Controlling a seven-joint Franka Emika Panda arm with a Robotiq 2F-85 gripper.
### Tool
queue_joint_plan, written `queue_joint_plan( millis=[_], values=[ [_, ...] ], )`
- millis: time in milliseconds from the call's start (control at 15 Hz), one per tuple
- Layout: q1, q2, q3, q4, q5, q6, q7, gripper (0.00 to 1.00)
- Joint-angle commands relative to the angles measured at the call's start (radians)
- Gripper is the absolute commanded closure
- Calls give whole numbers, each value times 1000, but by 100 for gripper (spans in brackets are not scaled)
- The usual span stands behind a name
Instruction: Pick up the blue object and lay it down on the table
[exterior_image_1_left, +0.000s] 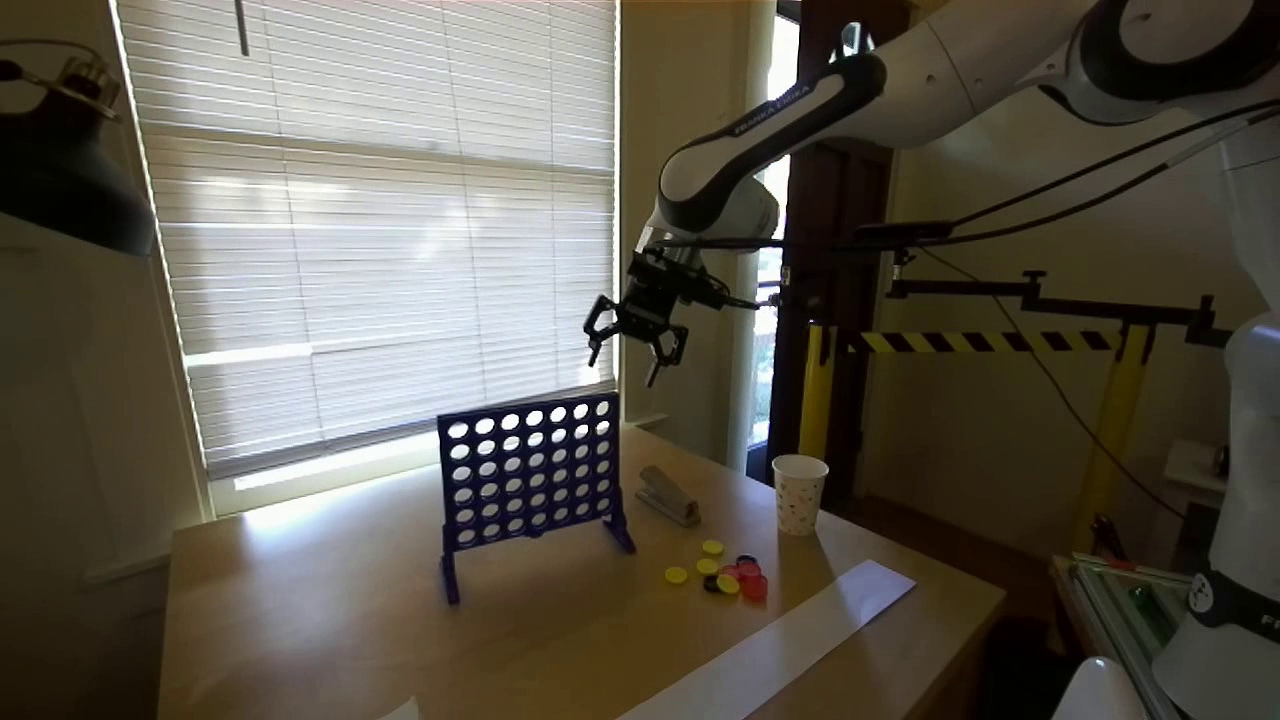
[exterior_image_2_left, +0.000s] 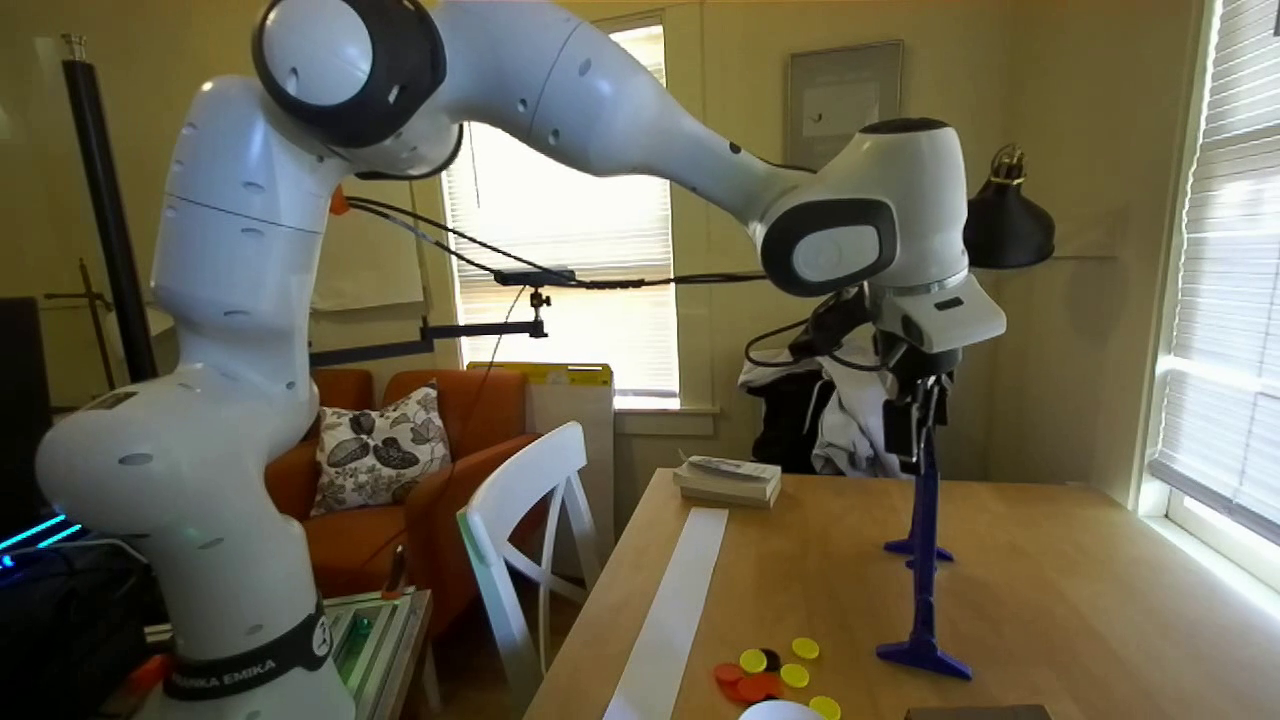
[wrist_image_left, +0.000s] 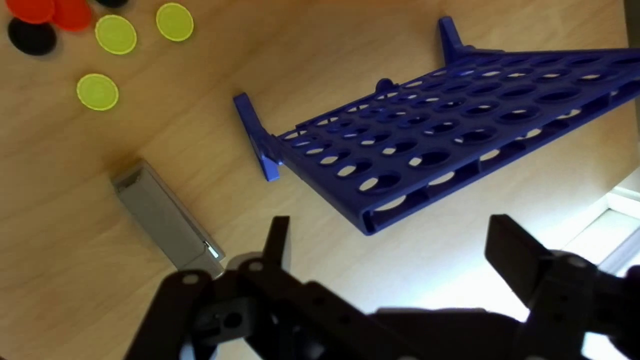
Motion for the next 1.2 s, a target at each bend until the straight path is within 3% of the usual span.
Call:
queue_joint_plan(
  millis=[0, 333, 1133],
  values=[
    [-4, 24, -5, 28, 28, -15, 55, 0],
    [-29, 55, 14, 48, 149, 27, 88, 0],
    [-89, 127, 24, 81, 284, -23, 79, 0]
  ],
)
